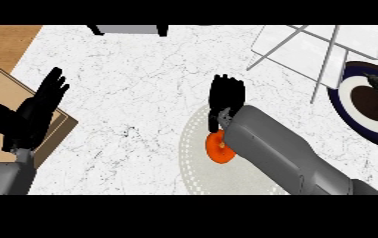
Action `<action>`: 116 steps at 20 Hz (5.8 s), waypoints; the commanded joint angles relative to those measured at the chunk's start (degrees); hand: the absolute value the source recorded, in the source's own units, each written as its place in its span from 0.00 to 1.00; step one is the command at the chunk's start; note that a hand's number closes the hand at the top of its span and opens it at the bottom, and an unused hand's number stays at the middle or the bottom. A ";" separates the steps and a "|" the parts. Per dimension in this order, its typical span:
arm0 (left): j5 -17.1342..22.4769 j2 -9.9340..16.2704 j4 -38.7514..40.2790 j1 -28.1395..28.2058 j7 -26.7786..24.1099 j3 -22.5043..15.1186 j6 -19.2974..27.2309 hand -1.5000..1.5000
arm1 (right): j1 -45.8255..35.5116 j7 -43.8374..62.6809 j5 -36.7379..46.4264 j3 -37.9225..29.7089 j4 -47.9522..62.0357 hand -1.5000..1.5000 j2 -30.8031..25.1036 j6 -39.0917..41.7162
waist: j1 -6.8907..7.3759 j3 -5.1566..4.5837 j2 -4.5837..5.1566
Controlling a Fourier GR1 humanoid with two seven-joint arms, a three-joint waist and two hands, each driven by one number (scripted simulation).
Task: Pick the pear from the placemat and place it in the tiered shelf
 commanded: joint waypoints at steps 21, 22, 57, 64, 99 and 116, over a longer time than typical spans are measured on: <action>-2.51 -2.93 -1.51 8.68 2.00 -0.87 2.69 0.50 | -6.32 3.05 -6.40 3.41 14.12 0.00 -0.86 22.00 | -1.24 -0.55 0.66; -1.08 -1.73 1.80 7.82 0.75 0.89 0.29 0.50 | -6.09 4.83 -7.02 3.38 11.90 0.00 -0.06 23.29 | -2.18 -0.62 0.55; -2.25 -2.05 -4.07 8.34 6.18 2.66 -1.59 0.50 | -2.55 -6.58 6.97 0.04 8.76 1.00 -2.46 18.65 | -0.89 -0.50 0.75; -2.60 -2.45 -0.26 8.60 2.63 3.88 -1.91 0.50 | -3.87 -7.78 10.17 -10.74 -3.70 1.00 -3.92 -4.90 | -2.75 -0.46 0.50; -3.89 -3.19 -2.05 9.97 2.77 5.73 -2.86 0.50 | -15.26 11.41 14.62 -39.16 -39.21 1.00 -18.05 11.72 | -2.05 -0.73 0.41; -4.29 -3.96 -3.09 9.67 5.25 5.93 -3.27 0.50 | -17.60 -2.98 21.25 -42.52 -18.83 1.00 -23.07 10.36 | -0.79 -0.58 0.96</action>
